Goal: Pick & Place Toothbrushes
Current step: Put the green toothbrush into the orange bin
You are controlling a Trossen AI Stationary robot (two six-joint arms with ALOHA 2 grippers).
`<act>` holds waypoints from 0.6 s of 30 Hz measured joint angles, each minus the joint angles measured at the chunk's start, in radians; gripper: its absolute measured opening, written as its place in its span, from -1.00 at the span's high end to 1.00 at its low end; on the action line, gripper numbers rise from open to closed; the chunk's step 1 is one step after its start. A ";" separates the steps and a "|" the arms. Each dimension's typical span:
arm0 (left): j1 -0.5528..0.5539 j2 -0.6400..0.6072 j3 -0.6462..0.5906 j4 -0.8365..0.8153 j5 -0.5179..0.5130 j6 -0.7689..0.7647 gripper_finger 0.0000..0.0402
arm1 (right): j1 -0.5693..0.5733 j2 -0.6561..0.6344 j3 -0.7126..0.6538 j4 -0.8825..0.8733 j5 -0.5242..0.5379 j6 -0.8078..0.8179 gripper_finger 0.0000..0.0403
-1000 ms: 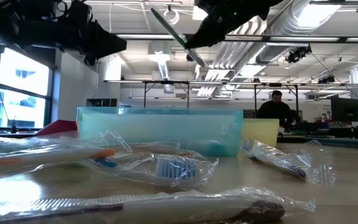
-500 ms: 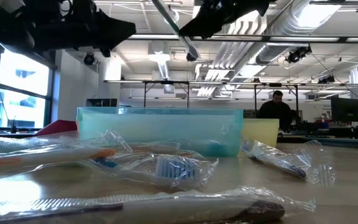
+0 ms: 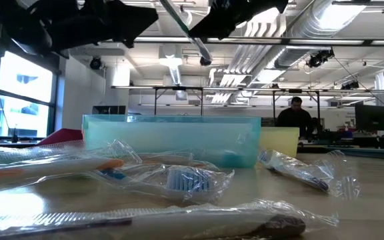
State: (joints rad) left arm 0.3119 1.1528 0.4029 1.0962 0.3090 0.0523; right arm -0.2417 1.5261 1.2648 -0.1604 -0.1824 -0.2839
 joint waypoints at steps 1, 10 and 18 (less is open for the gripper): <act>-0.011 0.012 0.012 0.001 -0.005 0.025 0.48 | 0.000 0.000 0.000 0.000 0.008 0.001 0.98; -0.018 0.102 0.103 -0.042 -0.083 0.074 0.48 | 0.000 0.000 0.000 -0.011 -0.001 0.003 0.98; -0.018 0.160 0.169 -0.060 -0.061 0.074 0.48 | 0.000 0.000 0.000 -0.018 0.000 0.003 0.98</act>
State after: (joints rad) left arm 0.2939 1.3124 0.5721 1.0360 0.2478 0.1263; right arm -0.2420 1.5261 1.2648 -0.1780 -0.1822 -0.2810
